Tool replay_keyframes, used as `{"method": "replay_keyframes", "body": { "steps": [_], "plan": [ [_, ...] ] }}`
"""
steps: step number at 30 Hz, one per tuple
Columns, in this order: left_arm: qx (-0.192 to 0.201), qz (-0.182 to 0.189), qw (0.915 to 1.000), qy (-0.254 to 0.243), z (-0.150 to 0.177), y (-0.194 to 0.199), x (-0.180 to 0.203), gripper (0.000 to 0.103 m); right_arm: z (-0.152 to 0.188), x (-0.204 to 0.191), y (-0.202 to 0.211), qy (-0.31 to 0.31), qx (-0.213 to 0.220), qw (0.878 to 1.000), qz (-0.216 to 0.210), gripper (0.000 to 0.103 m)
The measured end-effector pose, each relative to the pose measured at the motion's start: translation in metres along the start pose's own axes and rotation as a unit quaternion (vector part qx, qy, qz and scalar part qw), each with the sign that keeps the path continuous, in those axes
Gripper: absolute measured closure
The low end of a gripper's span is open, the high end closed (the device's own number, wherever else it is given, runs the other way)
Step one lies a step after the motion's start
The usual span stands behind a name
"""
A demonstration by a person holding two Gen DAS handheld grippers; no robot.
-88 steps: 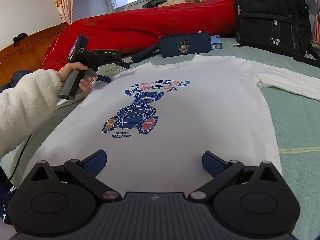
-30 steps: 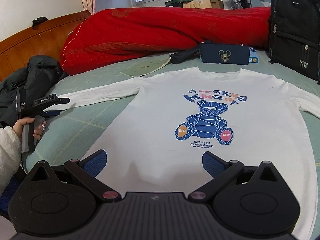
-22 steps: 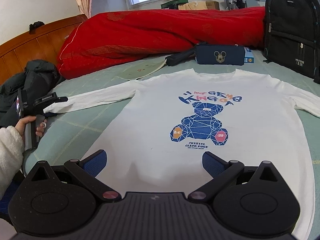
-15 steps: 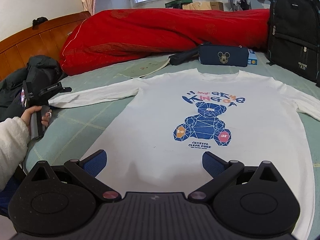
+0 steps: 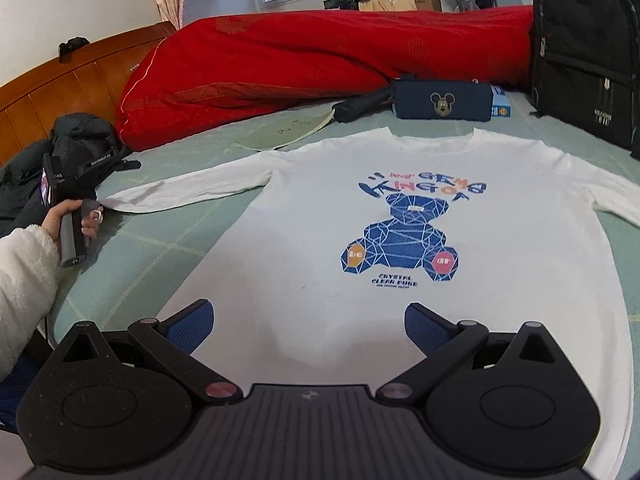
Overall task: Fold clothes
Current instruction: 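Grasp the sleeve cuff with the left gripper, then lift the held sleeve with the left gripper and carry it over the shirt body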
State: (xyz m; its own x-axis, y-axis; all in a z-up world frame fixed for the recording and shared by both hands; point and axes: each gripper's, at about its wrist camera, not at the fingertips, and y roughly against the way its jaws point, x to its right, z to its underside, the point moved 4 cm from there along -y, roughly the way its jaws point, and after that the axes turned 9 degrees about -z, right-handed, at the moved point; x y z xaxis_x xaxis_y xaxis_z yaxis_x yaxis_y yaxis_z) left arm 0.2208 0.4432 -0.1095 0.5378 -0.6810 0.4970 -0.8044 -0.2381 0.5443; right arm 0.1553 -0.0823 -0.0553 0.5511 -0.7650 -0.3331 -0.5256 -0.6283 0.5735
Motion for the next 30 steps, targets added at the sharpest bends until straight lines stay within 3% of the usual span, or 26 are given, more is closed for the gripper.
{"method": "replay_keyframes", "body": {
  "steps": [14, 30],
  "plan": [
    [0.023, 0.011, 0.9968, -0.076, -0.002, 0.035, 0.067, 0.001, 0.018, 0.006, 0.008, 0.018, -0.05, 0.998, 0.027, 0.0],
    [0.015, 0.031, 0.9925, -0.117, 0.004, 0.061, 0.154, 0.001, 0.034, 0.03, 0.048, 0.002, -0.028, 0.999, 0.018, 0.0]
  ]
}}
